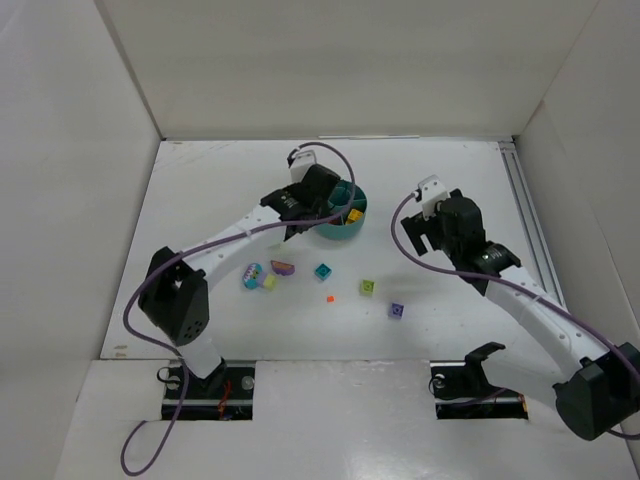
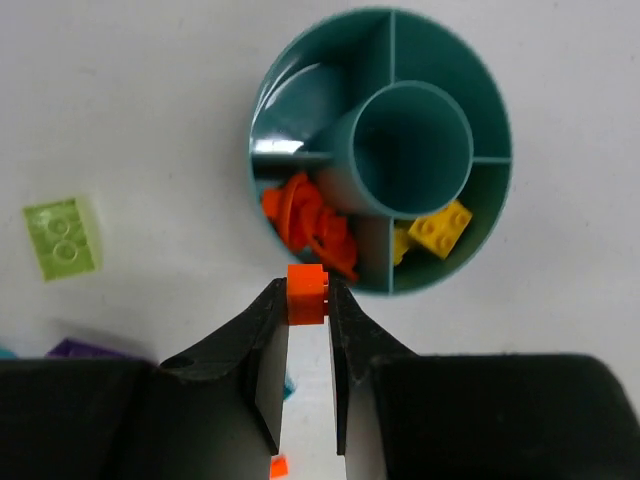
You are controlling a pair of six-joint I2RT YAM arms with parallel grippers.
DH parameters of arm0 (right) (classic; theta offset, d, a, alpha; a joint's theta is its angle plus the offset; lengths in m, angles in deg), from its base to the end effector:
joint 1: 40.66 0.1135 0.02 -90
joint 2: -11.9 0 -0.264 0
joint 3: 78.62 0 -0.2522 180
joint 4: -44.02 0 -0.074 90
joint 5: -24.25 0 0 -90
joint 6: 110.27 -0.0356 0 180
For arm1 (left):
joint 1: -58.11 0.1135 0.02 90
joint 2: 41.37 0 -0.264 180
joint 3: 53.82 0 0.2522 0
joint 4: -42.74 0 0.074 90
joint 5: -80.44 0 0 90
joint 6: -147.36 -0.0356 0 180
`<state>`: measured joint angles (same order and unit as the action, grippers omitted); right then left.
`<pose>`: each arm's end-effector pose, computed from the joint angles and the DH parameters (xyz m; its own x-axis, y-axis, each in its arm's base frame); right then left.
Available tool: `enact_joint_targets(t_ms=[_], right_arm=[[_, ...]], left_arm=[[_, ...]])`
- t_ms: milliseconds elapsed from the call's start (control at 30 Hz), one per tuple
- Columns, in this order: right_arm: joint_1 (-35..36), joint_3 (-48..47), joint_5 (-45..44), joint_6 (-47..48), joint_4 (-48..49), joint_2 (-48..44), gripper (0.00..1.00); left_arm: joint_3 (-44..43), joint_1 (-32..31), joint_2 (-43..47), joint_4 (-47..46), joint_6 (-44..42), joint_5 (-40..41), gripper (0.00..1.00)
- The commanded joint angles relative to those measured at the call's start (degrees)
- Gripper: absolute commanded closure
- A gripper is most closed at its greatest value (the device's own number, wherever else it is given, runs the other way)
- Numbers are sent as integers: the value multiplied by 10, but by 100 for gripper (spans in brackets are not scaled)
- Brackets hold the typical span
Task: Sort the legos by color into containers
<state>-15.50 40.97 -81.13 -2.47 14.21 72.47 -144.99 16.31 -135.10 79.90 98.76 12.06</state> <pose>0.2179 0.0919 0.2886 -0.3688 -0.4989 -0.7843 -0.3305 0.8590 -0.3910 0.2857 -0.2378 0.2972 -0.6274 -0.2637 -0.7327 -0.0087 0.9432 -0.3321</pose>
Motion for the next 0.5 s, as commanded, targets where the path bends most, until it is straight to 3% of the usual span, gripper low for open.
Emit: enact_joint_targets(t_ms=[0, 167, 333, 433, 467], right_arm=[[-18, 4, -4, -5, 22, -10, 3], [-46, 10, 14, 0, 22, 7, 3], [-64, 10, 40, 6, 33, 17, 3], [-64, 10, 53, 11, 33, 17, 3], [-64, 10, 53, 11, 33, 17, 3]], left_arm=[[-62, 2, -53, 3, -44, 9, 100], [-127, 8, -98, 16, -57, 3, 100], [-137, 8, -118, 21, -57, 3, 99], [-148, 8, -130, 21, -57, 3, 88], [-148, 8, -131, 21, -57, -2, 79]])
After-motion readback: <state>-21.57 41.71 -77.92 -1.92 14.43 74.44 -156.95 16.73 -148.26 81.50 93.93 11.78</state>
